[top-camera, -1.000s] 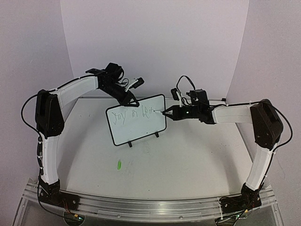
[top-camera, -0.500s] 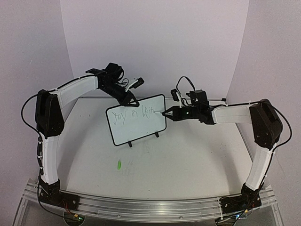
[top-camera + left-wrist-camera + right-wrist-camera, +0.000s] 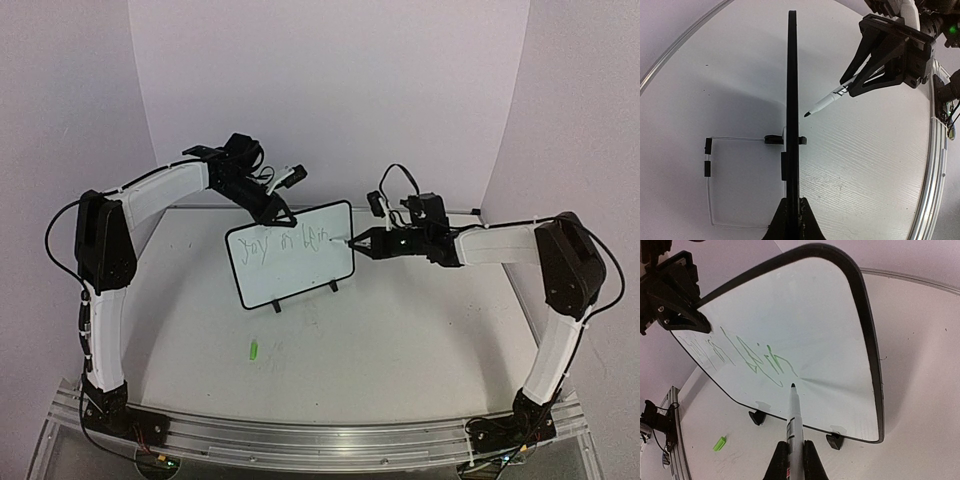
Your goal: Write a sentence on the whiteboard
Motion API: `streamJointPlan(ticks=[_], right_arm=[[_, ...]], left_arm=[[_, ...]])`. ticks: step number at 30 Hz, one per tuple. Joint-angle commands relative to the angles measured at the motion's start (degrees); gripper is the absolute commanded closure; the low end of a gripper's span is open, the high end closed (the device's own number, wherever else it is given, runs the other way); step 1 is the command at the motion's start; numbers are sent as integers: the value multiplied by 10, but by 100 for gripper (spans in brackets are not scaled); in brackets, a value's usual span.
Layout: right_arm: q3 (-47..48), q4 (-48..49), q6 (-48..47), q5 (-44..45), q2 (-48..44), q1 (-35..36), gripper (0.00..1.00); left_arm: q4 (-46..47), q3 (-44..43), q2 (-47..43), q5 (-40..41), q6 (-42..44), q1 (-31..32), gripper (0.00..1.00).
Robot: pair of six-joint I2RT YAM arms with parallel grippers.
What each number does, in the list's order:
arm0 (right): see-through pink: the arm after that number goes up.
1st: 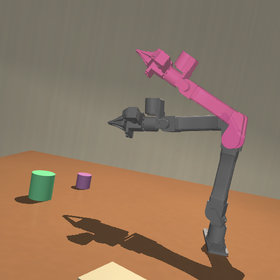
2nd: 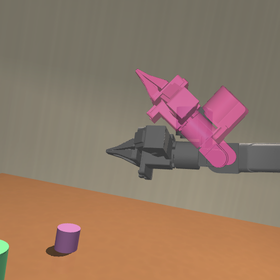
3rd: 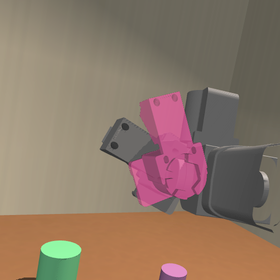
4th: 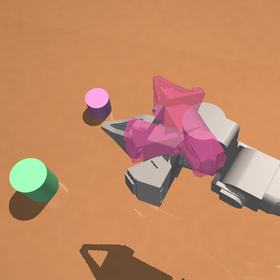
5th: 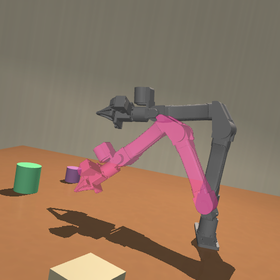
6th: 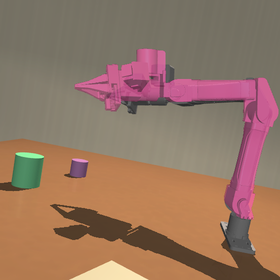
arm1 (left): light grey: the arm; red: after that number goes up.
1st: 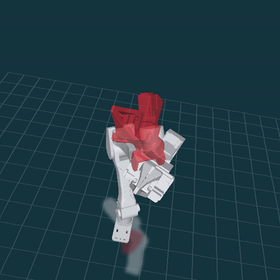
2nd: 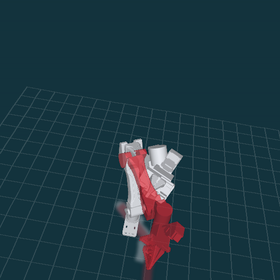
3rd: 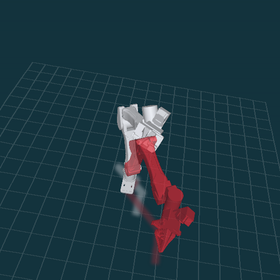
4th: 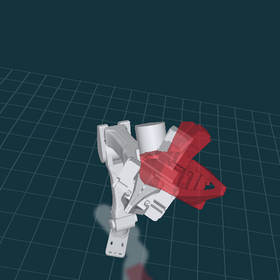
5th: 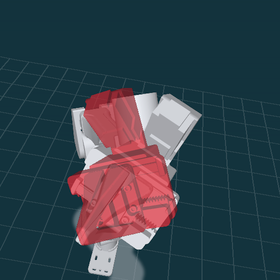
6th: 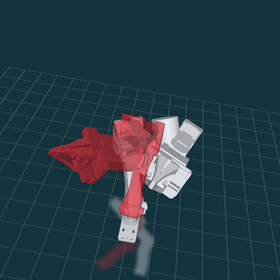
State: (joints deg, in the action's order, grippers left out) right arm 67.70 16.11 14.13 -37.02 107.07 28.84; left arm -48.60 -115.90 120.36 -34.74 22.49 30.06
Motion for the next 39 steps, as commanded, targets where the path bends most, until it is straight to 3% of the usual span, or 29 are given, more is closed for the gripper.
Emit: streamJointPlan(ticks=[1,39], right_arm=[[0,37,17,-15,-27,-12,100],[24,28,15,-37,36,-25,100]], left_arm=[[3,-13,-5,24,32,1,100],[4,-15,2,20,34,1,100]])
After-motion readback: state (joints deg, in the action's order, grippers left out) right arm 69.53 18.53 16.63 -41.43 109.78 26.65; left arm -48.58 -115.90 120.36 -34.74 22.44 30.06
